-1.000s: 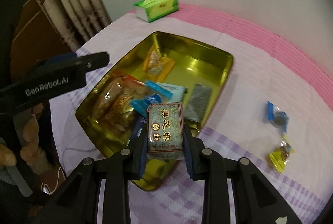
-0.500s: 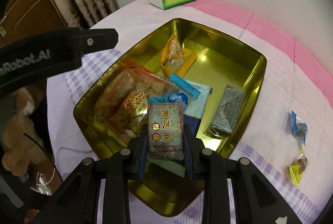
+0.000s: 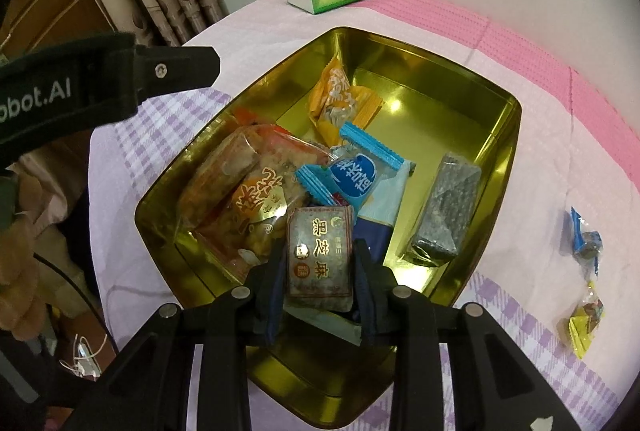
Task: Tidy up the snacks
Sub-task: 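Carry the small green box into the gold tin and open the right gripper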
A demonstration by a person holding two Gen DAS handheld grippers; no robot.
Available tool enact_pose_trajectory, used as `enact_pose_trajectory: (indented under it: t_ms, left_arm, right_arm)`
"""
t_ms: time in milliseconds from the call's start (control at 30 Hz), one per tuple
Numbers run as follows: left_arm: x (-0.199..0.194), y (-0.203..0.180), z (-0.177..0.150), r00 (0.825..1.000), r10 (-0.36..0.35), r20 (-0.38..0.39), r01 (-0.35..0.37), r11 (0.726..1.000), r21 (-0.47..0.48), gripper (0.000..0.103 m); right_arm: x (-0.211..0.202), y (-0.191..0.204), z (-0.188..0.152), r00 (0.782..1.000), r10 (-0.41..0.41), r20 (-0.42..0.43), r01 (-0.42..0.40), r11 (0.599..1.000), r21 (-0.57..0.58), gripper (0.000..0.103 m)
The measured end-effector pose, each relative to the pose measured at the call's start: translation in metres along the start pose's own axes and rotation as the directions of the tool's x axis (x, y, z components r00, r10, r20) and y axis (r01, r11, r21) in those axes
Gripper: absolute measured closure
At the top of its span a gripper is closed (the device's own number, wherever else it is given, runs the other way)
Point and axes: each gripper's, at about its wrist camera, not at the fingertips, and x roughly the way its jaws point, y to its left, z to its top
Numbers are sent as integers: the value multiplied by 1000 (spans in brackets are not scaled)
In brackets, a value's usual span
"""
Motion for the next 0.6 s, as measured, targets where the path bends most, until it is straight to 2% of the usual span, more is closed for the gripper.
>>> enact_pose_trajectory:
  t_ms: [133, 300, 600]
  left_arm:
    - [2, -1, 0, 1000, 5, -9, -5, 1000, 6, 27]
    - [2, 0, 0, 1000, 8, -12, -7, 1000, 6, 27]
    - [6, 2, -2, 999, 9, -34, -9, 1000, 0, 27]
  right_arm:
    - [-2, -1, 0, 1000, 3, 4, -3, 1000, 5, 71]
    - [-7, 0, 0, 1000, 2, 21, -2, 1000, 12, 63]
    - [-30, -12, -1, 997, -10, 81, 4, 998, 65, 57]
